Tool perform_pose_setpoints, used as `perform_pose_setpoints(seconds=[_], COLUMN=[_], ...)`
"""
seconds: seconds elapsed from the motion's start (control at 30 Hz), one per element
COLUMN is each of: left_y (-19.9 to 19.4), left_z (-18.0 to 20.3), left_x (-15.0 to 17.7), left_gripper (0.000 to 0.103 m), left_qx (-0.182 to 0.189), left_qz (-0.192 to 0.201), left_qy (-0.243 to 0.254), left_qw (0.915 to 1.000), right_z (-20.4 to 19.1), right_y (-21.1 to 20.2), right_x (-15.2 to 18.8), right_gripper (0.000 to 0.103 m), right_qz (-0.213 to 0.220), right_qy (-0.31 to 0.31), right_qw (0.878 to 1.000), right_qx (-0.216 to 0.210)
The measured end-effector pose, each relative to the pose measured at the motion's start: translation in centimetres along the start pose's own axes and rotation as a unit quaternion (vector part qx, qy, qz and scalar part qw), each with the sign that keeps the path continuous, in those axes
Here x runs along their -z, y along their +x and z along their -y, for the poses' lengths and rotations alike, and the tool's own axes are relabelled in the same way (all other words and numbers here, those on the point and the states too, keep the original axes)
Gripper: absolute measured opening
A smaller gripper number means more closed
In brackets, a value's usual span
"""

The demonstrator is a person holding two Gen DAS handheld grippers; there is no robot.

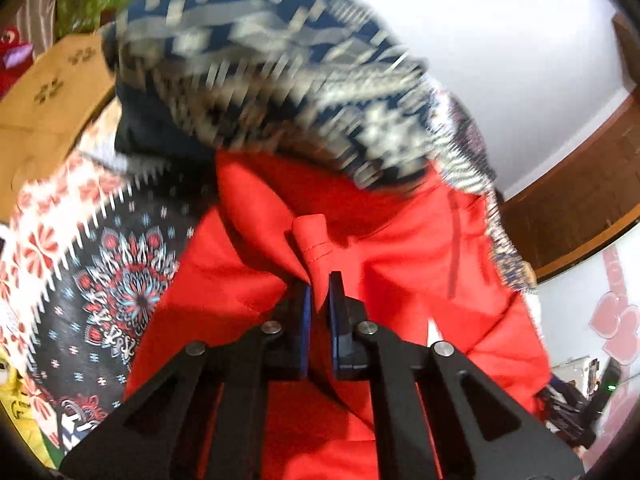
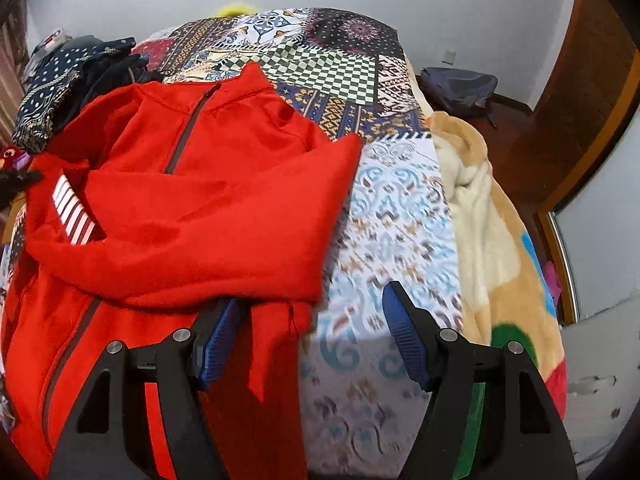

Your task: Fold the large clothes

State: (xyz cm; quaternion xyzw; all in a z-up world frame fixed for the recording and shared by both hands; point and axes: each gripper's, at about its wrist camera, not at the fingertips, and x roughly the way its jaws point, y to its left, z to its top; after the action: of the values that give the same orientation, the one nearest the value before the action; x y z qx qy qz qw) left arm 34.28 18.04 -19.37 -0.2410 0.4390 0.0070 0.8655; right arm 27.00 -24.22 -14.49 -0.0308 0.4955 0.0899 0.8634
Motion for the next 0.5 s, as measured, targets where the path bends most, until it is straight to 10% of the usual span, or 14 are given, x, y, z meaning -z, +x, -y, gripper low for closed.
perform_pose_setpoints(seconds=[0.23,0.5], left_y=[-6.7,-4.1], left_z=[1.5,-2.5], left_x=[0.7,2.6], left_gripper=[0.006,0.007], left_qx=[-0.014,-0.043], left_qz=[0.083,0.014], left_qy=[0.023,0.001], left_qw=[0.9961,0.9990], right_z=[2.1,4.1], right_y=[-1.4,-0.3], right_x=[-0.3,0.6], right_gripper=[0.066,0.065], right_qz=[0.052,0.039], right_qy=[0.084,0.125], right_qw=[0.995,0.991], right_qx=[0.006,0.003])
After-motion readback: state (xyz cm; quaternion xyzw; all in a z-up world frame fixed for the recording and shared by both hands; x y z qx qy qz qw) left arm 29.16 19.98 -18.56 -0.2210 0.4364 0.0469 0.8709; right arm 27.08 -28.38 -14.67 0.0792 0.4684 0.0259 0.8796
